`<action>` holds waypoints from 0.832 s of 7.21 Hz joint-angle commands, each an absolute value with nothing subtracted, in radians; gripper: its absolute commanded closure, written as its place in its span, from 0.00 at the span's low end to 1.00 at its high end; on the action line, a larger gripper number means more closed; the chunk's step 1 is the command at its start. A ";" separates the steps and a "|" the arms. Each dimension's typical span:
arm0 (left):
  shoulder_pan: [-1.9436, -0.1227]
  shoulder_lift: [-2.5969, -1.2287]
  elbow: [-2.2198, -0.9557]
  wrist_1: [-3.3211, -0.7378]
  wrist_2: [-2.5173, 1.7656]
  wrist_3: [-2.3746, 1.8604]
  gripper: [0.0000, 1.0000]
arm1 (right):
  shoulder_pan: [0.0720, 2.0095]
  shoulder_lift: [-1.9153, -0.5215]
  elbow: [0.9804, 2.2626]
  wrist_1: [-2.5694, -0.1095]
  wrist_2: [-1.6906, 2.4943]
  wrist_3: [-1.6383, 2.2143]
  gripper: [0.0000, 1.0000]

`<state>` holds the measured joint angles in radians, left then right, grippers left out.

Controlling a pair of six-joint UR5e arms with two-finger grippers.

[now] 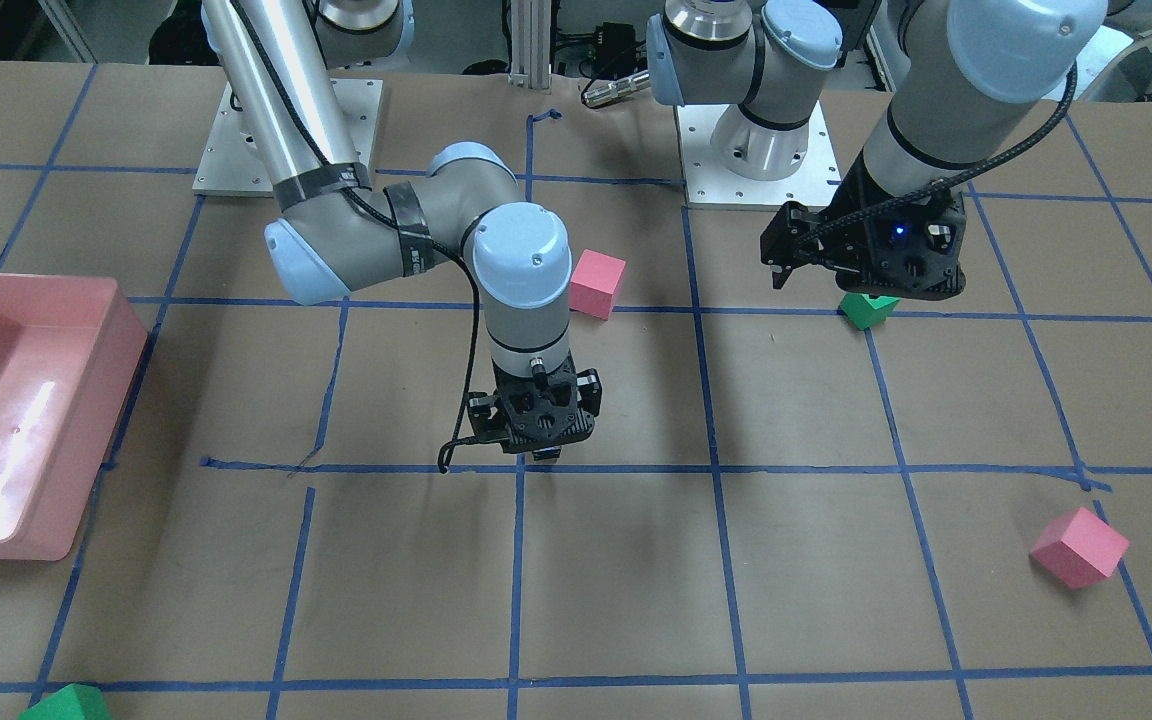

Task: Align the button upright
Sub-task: 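Raise the right gripper away while the left gripper moves toward the switch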

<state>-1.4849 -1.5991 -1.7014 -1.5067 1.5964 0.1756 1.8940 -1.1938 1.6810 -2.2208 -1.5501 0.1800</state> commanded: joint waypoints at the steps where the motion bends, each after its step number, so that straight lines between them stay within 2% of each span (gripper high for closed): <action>1: -1.483 -1.627 -1.715 -1.378 1.603 0.192 0.00 | 1.748 -1.334 1.658 -2.008 -1.529 0.021 0.00; 4: -1.540 -1.667 -1.717 -1.229 1.483 0.170 0.00 | 1.646 -1.504 1.510 -1.610 -1.548 -0.135 0.00; 6: -1.583 -1.702 -1.787 -1.035 1.413 -0.024 0.00 | 1.617 -1.532 1.418 -1.534 -1.546 -0.137 0.00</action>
<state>-1.5638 -1.6771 -1.7417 -1.1577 1.4495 0.0756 1.6345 -1.5144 1.4747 -1.5949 -1.5466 -0.1287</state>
